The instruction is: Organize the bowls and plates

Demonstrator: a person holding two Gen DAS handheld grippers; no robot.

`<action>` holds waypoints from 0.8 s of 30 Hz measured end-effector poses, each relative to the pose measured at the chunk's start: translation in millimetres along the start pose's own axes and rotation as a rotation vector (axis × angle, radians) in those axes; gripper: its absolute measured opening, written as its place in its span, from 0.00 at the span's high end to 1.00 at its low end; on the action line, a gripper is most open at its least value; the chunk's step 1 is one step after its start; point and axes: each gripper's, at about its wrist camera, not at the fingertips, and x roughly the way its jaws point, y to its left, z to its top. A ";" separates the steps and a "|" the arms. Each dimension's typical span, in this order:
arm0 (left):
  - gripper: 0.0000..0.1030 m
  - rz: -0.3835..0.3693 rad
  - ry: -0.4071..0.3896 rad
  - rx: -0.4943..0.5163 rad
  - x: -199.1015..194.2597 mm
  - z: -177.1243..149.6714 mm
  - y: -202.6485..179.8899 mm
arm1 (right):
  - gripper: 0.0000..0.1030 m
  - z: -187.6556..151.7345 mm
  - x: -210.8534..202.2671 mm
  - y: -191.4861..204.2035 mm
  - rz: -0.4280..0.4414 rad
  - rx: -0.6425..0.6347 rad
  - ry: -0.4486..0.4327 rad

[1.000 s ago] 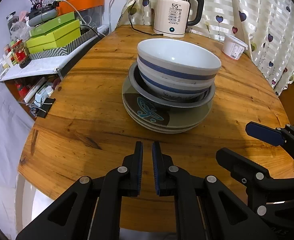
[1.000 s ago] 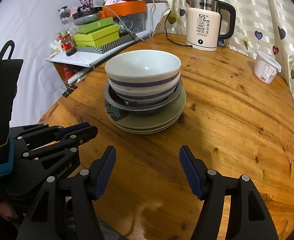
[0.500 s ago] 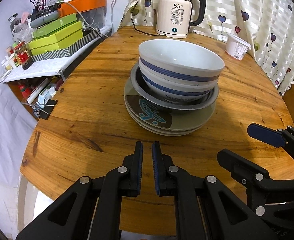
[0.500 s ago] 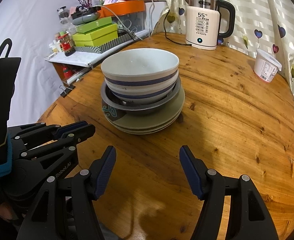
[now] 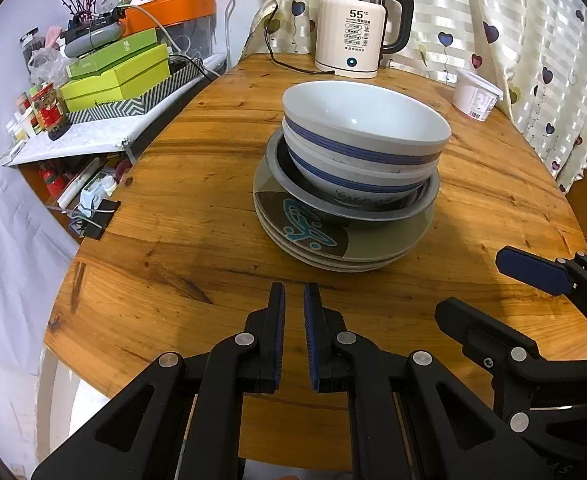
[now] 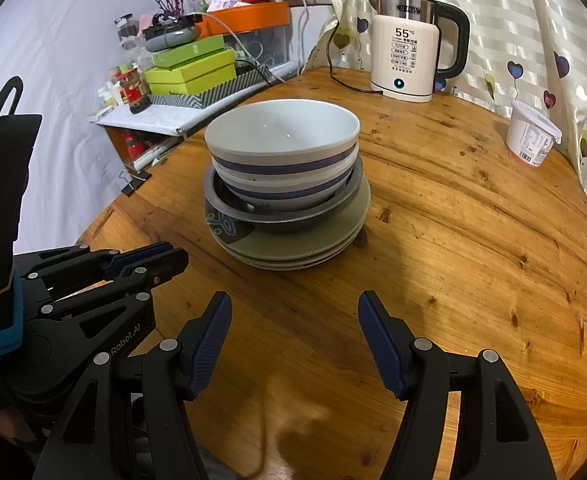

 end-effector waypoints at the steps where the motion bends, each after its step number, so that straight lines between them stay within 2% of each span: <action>1: 0.91 0.000 0.000 0.000 -0.1 -0.2 0.3 | 0.35 0.0 -0.1 0.0 0.001 0.001 0.000; 11: 0.91 -0.018 0.000 0.003 1.4 -1.3 0.9 | 0.35 -0.8 0.2 0.1 -0.004 0.002 0.001; 24: 0.91 -0.019 -0.045 0.011 -4.5 -4.2 -1.5 | 0.35 -3.8 -1.9 3.5 -0.018 -0.001 -0.004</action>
